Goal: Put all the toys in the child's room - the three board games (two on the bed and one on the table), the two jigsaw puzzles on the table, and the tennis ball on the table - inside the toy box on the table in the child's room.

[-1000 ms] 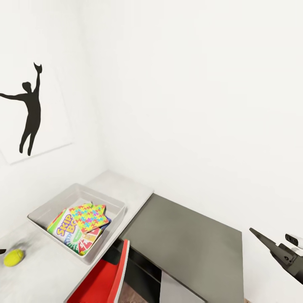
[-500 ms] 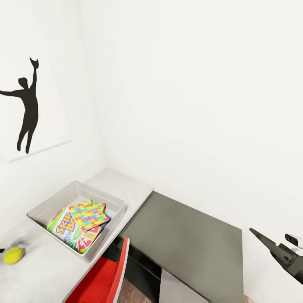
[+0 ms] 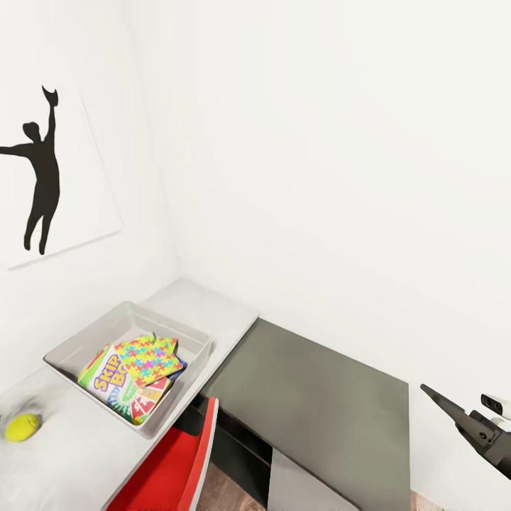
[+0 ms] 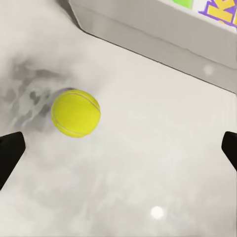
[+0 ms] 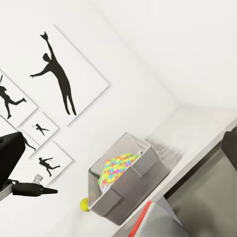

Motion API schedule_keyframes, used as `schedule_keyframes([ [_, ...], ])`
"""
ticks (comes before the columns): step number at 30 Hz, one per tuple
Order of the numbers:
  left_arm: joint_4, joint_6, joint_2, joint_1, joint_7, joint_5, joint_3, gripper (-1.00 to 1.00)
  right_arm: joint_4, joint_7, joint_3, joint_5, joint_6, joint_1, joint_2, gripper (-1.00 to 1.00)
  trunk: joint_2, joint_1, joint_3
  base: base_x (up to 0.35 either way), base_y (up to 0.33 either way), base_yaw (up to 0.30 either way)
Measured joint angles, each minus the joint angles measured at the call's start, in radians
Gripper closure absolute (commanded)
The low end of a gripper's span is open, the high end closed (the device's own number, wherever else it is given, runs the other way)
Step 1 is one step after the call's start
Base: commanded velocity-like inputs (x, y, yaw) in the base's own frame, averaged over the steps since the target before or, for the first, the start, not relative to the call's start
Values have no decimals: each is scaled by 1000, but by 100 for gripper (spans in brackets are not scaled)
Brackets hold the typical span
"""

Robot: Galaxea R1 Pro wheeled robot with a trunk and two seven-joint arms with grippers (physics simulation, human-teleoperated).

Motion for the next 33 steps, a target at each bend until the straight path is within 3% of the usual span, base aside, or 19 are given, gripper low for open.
schedule_keyframes([
  [23,-8,-79,-9,0,78,6,0,-100,-34,1,0,-2,3,3,0,-100,0,0,-37,0,0,0],
  [27,-8,-90,-14,0,82,6,-2,-100,-60,1,1,-31,21,31,1,-100,0,0,-42,0,0,0],
  [33,-8,-108,-31,0,85,4,-4,-100,-70,1,1,-108,40,76,-3,-100,0,0,-49,0,0,0],
])
